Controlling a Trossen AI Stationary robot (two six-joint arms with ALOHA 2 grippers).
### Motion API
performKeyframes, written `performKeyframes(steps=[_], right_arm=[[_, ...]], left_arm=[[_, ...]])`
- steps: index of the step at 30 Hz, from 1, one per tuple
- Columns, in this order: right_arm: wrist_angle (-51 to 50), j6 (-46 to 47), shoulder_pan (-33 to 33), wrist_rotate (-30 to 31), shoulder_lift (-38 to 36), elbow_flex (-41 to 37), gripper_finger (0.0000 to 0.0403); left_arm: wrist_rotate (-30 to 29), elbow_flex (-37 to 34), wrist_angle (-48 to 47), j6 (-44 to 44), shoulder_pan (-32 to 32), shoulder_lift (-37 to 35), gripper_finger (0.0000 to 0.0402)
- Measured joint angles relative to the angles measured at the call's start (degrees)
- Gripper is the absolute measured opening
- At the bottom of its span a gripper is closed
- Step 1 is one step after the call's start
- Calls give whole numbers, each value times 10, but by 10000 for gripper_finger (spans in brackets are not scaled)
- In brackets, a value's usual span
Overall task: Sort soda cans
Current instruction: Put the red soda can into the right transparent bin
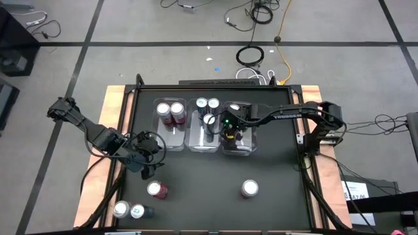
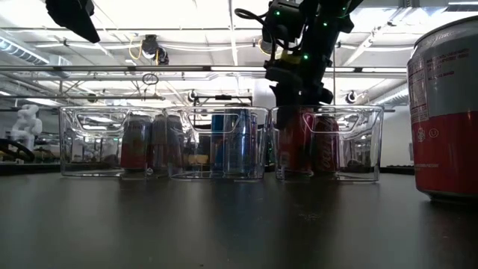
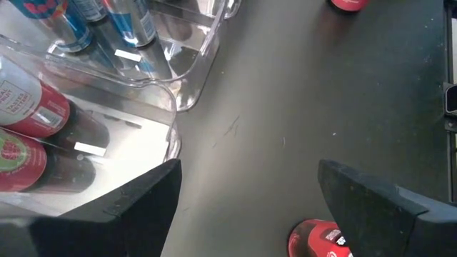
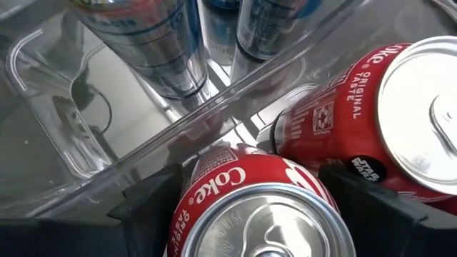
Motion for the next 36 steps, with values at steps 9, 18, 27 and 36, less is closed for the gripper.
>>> performKeyframes(steps=[9,18,27,36], right_arm=[[1,-9,-2,0,0,0,316],[21,-5,-2,1,0,0,316],[19,16,-2,1,0,0,318],[17,58,-2,-2,-2,1,370]], left_arm=[[0,0,0,0,0,0,336],[0,0,0,0,0,0,336],[0,0,-2,3,0,0,336],[0,0,-5,6,0,0,336]])
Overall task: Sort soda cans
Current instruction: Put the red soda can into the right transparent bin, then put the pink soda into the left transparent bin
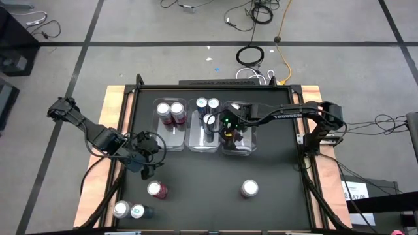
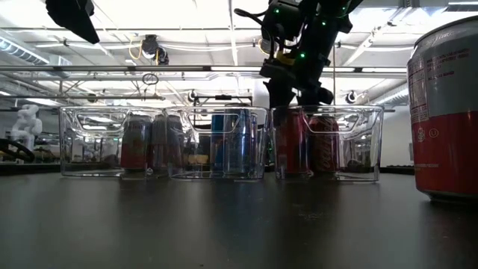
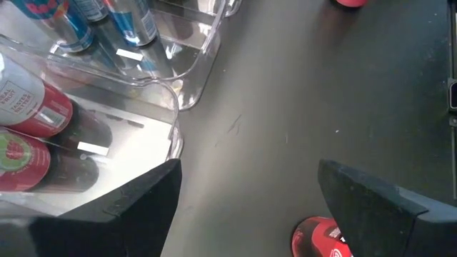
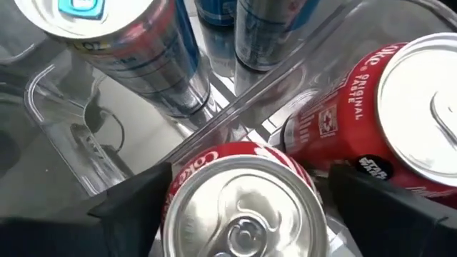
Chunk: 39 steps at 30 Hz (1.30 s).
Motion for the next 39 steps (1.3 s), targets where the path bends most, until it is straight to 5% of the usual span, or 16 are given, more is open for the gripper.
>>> performKeyframes(steps=[12,20,39], right_arm=[[-18,42,2,-26,-117,17,386],[-120,134,52,-19,-203,17,387],[-247,353,235,33,-210,16,387]], left_arm=[[0,0,3,-2,0,0,336],[0,0,6,-4,0,0,336],[-12,0,33,-5,0,0,336]])
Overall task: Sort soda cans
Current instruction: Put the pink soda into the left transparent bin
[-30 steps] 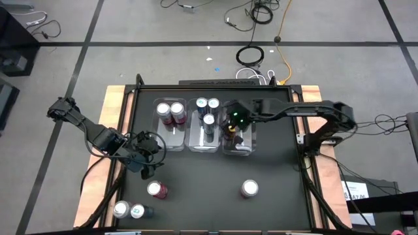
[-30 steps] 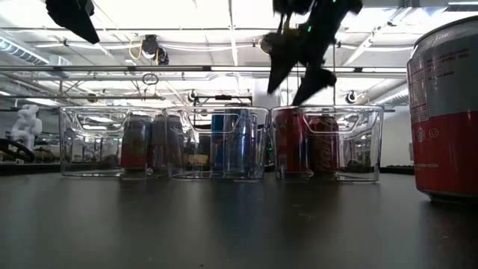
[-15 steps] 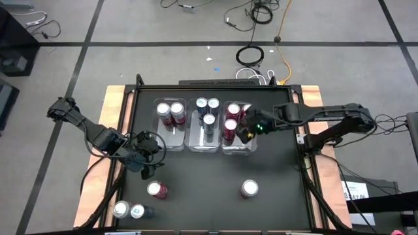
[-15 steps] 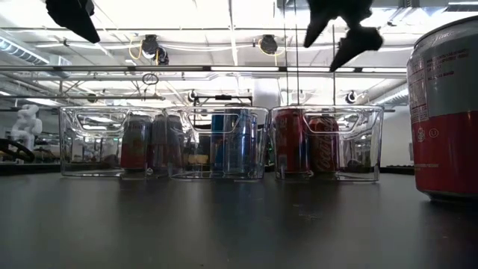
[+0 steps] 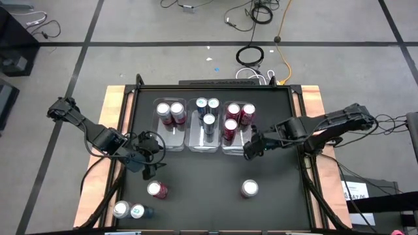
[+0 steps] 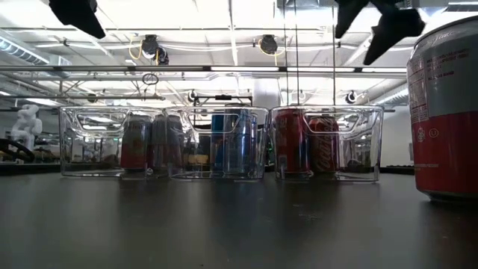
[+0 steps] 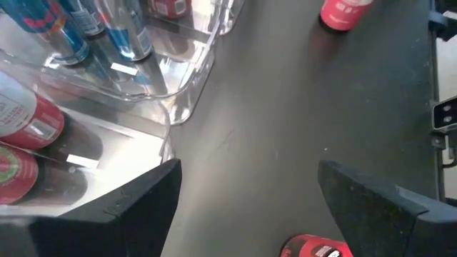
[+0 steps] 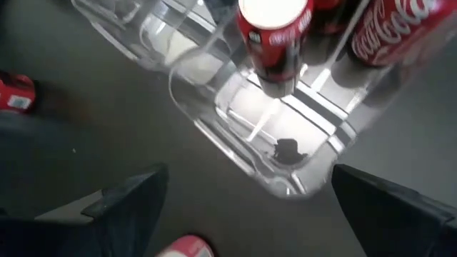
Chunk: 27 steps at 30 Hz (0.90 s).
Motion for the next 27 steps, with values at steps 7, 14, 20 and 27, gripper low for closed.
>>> performKeyframes(steps=[7,14,20,27], right_arm=[[-39,42,51,-2,0,0,387],[-52,68,101,-46,0,0,387],[-18,60,151,-43,3,0,387],[3,54,193,-47,32,0,387]], left_arm=[[-3,0,4,0,1,0,336],[-3,0,23,0,1,0,336],[-18,0,41,0,1,0,336],[-58,0,48,24,1,0,336]])
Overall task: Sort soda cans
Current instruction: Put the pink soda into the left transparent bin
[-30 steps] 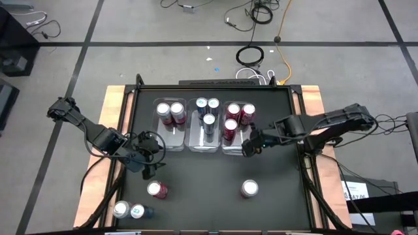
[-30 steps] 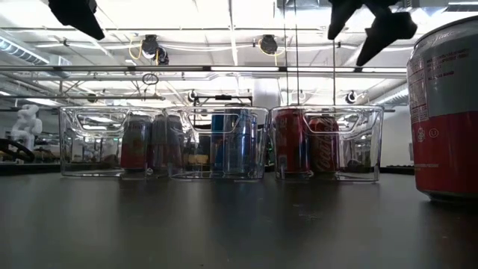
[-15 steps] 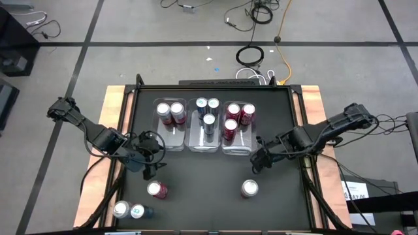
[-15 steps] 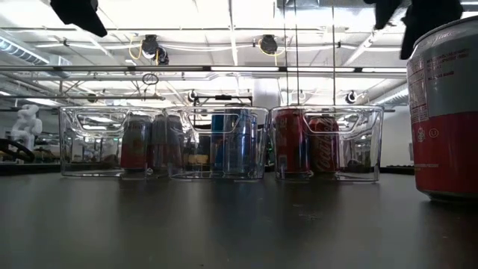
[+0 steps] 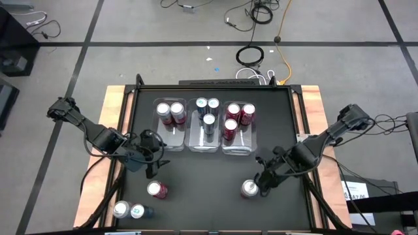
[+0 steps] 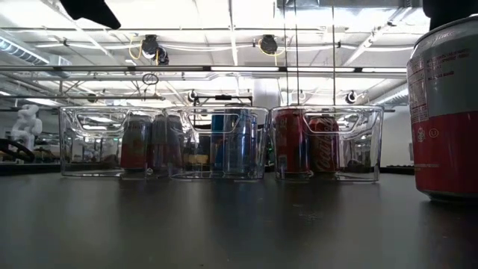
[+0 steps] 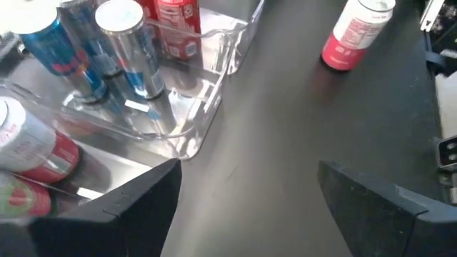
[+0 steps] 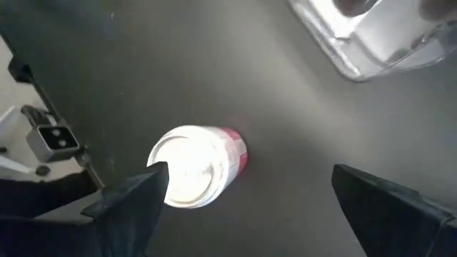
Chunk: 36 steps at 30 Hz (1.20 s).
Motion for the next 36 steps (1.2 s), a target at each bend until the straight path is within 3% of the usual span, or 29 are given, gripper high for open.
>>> performKeyframes(steps=[7,19,36], right_arm=[[44,7,31,-2,18,0,386],[73,-66,51,-44,87,0,386],[88,-115,37,-18,165,0,386]], left_arm=[[-3,0,-1,7,5,0,336],[-3,0,0,6,28,0,336],[-3,0,-1,6,35,0,336]])
